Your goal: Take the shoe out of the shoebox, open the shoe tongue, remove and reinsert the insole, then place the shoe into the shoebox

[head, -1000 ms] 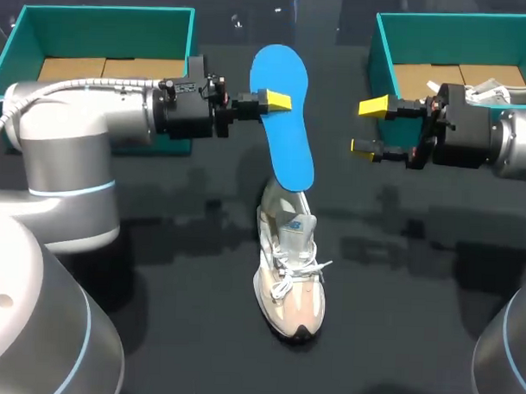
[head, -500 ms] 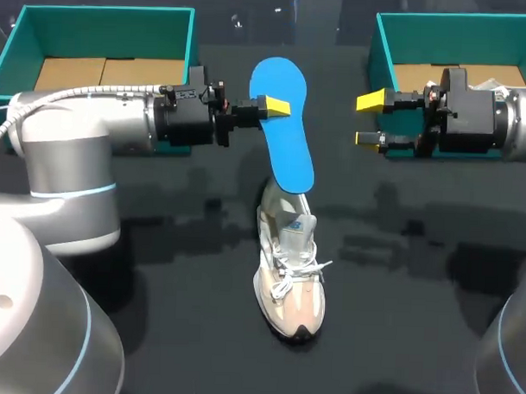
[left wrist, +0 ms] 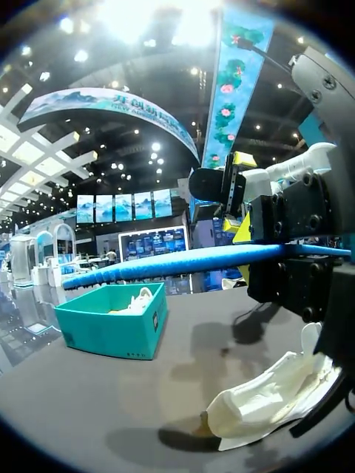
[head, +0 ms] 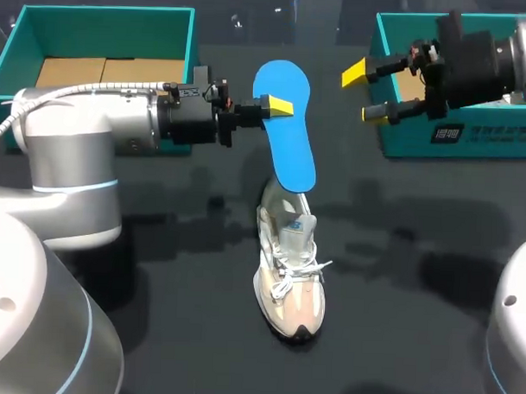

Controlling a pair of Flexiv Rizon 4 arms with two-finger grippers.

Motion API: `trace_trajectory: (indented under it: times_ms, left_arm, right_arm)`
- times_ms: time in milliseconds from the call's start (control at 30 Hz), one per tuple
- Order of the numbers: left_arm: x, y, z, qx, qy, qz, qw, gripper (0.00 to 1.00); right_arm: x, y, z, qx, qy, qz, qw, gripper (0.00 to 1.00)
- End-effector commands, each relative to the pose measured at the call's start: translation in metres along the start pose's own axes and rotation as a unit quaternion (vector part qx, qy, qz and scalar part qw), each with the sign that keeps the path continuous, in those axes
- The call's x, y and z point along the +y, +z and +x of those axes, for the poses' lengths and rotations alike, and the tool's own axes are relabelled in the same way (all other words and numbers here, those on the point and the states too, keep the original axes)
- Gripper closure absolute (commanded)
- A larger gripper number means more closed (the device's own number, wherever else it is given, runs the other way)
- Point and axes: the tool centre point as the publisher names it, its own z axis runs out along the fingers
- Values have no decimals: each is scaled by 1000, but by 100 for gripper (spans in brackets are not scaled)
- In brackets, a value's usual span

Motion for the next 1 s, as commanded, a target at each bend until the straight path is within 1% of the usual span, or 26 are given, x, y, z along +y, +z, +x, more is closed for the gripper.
trace_trajectory:
  times_ms: [33, 67, 200, 400, 533, 633, 767, 900, 1000]
  left_arm:
    - [0, 1, -1, 1, 0, 0, 1000, 100]
    - [0, 1, -1, 1, 0, 0, 1000, 100]
    - [0, 1, -1, 1, 0, 0, 1000, 100]
    - [0, 1, -1, 1, 0, 0, 1000, 100]
    - [0, 1, -1, 1, 0, 0, 1000, 100]
    - [0, 1, -1, 1, 0, 0, 1000, 100]
    - [0, 1, -1, 1, 0, 0, 1000, 100]
    - [0, 1, -1, 1, 0, 0, 1000, 100]
    - [0, 1, -1, 1, 0, 0, 1000, 100]
  right_arm:
    - [2, 0, 21, -197, 0, 15, 980, 0]
    - [3, 2, 25, -219, 0, 18, 976, 0]
    - [5, 7, 37, -276, -2, 29, 961, 0]
    - [7, 20, 54, -352, -11, 47, 935, 0]
    - [8, 33, 65, -404, -18, 60, 913, 0]
    - [8, 39, 73, -447, -21, 63, 892, 0]
    - [5, 46, 82, -483, -23, 57, 873, 0]
    - [-3, 57, 89, -504, -28, 47, 862, 0]
    - [-9, 68, 88, -530, -33, 56, 846, 0]
